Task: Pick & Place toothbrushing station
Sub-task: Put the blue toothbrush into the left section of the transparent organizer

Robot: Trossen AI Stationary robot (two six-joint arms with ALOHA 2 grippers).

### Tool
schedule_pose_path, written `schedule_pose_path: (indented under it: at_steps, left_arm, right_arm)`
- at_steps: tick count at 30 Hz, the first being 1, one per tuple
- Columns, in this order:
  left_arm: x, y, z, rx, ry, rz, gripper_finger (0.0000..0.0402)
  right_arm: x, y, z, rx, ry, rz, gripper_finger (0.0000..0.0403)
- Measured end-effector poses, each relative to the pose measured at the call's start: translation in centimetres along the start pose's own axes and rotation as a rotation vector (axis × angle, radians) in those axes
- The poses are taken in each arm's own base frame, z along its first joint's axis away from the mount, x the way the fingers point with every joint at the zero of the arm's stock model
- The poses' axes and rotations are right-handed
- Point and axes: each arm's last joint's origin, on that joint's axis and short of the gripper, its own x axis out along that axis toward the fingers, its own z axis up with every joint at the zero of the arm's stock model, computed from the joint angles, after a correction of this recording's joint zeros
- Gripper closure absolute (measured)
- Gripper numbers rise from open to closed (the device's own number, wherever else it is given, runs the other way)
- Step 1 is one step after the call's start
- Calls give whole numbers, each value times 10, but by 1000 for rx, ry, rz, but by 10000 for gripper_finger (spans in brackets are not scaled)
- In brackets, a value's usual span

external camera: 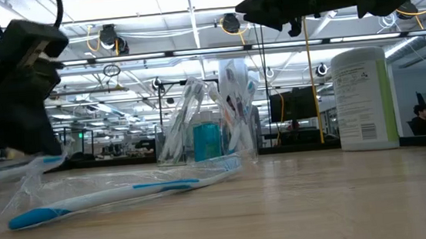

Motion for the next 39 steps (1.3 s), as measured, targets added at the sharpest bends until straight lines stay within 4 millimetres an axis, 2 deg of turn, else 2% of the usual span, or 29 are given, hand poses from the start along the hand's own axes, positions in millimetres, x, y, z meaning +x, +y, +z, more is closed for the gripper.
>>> schedule_pose_path:
  at_steps: [5,10,18,23,26,29,33,39]
  left_arm:
    - [3,-14,8,96,-78,-113,371]
    - [8,-34,28,205,-165,-244,371]
    - [5,-70,76,472,-340,-566,371]
    - [-1,-81,111,645,-475,-746,371]
    - [-4,-81,131,737,-621,-737,371]
    - [-2,-78,152,793,-724,-649,371]
    - [-4,-76,178,775,-786,-611,371]
    - [-20,-86,209,842,-798,-717,371]
  right_arm:
    - [0,0,0,-1,0,0,243]
    - [0,0,0,2,0,0,243]
    - [0,0,0,2,0,0,243]
    - [0,0,-1,-5,14,1,243]
    - [0,0,-3,-12,28,1,243]
    - [0,0,-7,-31,64,2,243]
    - [0,0,-10,1,97,0,243]
    - [-2,1,-18,24,171,0,243]
